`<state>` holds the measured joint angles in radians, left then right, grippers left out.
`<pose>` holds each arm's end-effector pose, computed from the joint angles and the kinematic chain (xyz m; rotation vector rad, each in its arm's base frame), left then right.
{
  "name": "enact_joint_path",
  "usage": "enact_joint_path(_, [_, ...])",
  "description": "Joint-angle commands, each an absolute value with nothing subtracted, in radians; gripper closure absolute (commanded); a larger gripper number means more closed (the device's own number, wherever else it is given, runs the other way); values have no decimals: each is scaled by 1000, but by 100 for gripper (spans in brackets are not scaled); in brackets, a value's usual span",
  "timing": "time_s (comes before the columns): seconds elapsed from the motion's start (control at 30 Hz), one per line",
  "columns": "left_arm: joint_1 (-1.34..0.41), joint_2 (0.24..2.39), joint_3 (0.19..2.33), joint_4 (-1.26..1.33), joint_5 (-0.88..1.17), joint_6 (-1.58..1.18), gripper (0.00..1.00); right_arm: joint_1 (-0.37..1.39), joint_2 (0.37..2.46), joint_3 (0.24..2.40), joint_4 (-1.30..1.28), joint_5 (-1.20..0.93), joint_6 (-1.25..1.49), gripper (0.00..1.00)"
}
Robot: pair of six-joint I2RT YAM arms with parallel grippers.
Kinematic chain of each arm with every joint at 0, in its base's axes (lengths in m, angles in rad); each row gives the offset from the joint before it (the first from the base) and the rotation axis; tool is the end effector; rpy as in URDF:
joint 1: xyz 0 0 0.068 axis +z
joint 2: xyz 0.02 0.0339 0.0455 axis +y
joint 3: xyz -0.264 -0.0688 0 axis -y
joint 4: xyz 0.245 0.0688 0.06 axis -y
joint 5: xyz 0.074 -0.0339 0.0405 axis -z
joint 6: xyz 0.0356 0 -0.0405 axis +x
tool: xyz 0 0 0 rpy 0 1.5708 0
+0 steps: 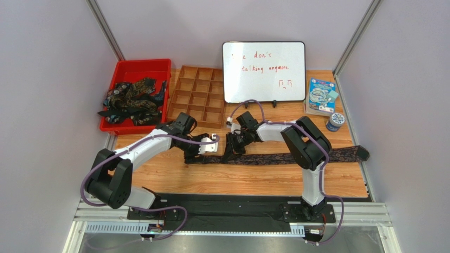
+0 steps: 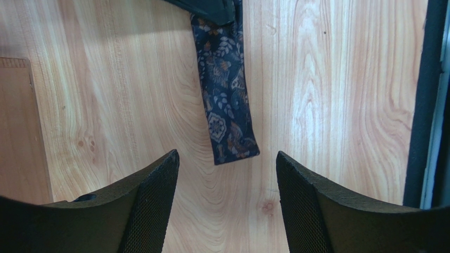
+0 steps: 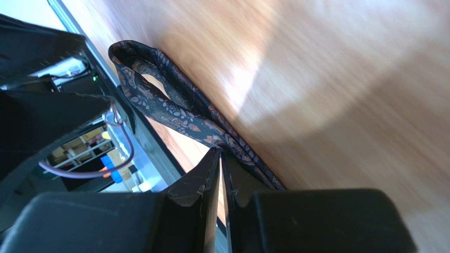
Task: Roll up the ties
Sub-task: Roll the tie at the center of the board.
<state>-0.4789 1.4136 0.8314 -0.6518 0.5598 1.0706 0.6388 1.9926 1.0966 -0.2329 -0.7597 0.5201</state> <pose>0.2138 -0.1323 0.1913 1.9110 1.7704 -0.5865 0.2830 0.2407 0.1103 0.4164 -2.7776 -1.2786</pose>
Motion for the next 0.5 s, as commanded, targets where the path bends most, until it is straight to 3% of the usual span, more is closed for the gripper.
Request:
enact_joint_path(0.0, [-497,1362,816,-629,578,988,26,614,1936,1013,-271,-735,453,85])
enact_joint_path(0.47, [-606,1422,778,-511,508,901,29,595,1907,1002,-276,-768,431,87])
